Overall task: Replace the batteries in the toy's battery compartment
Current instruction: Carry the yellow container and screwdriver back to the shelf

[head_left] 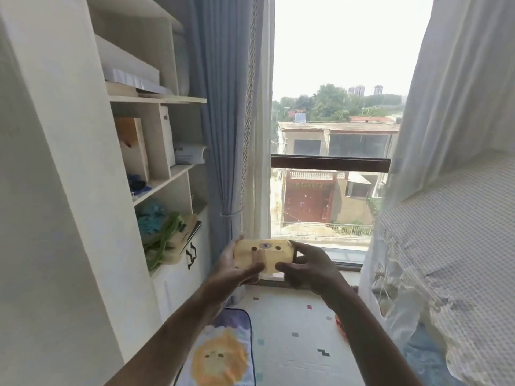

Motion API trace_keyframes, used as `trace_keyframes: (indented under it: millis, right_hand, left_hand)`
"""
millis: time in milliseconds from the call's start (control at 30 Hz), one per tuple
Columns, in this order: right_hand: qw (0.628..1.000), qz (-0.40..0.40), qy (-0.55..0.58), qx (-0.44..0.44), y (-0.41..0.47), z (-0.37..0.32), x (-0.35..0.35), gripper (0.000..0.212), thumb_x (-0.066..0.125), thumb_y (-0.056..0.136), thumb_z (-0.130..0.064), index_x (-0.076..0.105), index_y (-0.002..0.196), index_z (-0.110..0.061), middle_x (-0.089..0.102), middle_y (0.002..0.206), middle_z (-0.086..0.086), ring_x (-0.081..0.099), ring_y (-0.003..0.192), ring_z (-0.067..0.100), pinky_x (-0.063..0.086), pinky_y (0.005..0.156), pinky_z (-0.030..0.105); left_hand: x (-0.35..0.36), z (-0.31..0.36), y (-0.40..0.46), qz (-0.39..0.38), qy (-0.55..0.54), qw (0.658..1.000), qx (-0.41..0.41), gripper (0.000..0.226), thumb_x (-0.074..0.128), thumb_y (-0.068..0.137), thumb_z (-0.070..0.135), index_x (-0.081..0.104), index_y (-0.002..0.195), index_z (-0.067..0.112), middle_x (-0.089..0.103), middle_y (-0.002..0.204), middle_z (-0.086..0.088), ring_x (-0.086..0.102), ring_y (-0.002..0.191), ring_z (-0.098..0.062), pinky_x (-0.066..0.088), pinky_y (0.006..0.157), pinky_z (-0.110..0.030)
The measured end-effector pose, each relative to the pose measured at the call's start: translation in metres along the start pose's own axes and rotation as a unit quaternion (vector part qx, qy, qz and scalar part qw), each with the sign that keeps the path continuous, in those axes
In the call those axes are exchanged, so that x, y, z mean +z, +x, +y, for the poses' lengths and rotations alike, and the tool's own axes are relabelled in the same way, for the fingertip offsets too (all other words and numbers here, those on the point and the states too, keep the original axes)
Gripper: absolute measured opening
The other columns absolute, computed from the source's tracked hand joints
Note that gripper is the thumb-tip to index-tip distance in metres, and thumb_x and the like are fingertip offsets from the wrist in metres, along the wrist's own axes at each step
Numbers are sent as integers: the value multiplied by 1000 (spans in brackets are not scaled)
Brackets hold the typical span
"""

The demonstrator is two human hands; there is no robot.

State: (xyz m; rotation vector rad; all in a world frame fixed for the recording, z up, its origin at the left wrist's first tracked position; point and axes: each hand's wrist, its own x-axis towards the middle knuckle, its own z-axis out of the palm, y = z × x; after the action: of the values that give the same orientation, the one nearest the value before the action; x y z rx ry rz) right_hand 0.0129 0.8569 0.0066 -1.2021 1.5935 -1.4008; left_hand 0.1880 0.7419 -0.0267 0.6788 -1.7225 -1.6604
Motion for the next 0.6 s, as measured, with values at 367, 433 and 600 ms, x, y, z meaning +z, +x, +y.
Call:
trace_keyframes:
  millis: [367, 433, 600]
  right_hand:
    - [986, -162, -26, -6, 325, 22, -41, 31, 77, 84, -5, 67, 111, -16, 69, 63, 10, 59, 53, 19, 50, 49, 25]
    - [982, -184, -31, -21, 376, 21, -37, 28, 77, 84, -5, 67, 100, -25, 69, 65, 11, 58, 52, 18, 51, 50, 25]
    - [970, -232, -38, -57, 511, 28, -18, 28, 74, 85, 1, 69, 90, -25, 64, 62, 13, 53, 46, 18, 46, 46, 28]
  left_hand:
    - [-61, -29, 253, 177, -35, 983, -23, 101, 85, 76, 19, 25, 157, 28, 63, 131, -4, 65, 117, -28, 58, 86, -35]
    - [-77, -28, 292, 205, -35, 978, -14, 101, 83, 75, 20, 24, 157, 25, 62, 131, -2, 63, 116, -28, 58, 84, -34]
    - [-128, -43, 394, 266, -56, 962, 5, 96, 83, 75, 18, 30, 155, 28, 61, 131, -2, 64, 116, -29, 59, 83, -33]
